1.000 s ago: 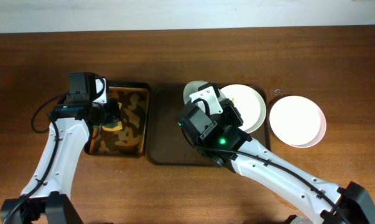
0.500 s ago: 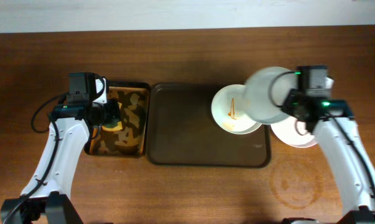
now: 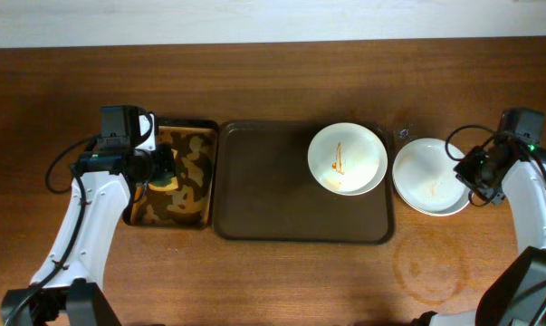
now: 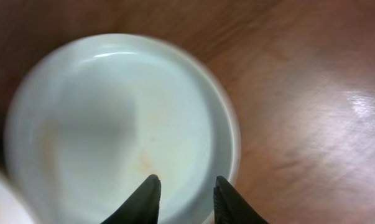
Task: Clean dirty plates on tray and stack at the side
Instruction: 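Grip the back-right plate rim with the right gripper and pull it center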
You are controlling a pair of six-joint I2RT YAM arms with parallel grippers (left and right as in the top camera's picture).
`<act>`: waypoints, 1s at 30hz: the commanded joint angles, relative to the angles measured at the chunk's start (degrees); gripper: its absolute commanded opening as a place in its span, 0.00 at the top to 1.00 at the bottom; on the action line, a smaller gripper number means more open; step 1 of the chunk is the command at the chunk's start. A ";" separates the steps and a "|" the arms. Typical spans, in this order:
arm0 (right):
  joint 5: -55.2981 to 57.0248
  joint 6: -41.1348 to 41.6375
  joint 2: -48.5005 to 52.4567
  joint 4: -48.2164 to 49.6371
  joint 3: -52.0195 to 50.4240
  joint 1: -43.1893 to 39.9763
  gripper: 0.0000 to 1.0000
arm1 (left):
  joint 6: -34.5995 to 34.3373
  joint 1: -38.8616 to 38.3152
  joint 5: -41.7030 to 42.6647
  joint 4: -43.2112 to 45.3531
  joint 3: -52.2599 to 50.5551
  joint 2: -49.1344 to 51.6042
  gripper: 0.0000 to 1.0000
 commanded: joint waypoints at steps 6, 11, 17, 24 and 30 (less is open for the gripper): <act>-23.34 -12.96 0.44 -1.14 0.39 10.19 0.58 | 1.11 0.17 0.68 0.07 -0.42 0.35 1.00; -16.74 -3.76 3.02 -0.79 -2.80 19.89 0.59 | 1.09 0.17 0.68 0.07 -0.42 0.35 1.00; -13.97 1.84 10.80 0.13 -3.13 22.73 0.62 | 1.09 0.17 0.68 0.07 -0.42 0.35 1.00; -14.43 2.45 14.34 3.15 -3.10 23.17 0.82 | 1.11 0.17 1.11 0.09 -0.42 0.35 1.00; -14.43 0.11 14.34 4.61 -3.10 32.57 0.94 | 1.09 -1.55 13.33 0.76 -0.42 0.35 1.00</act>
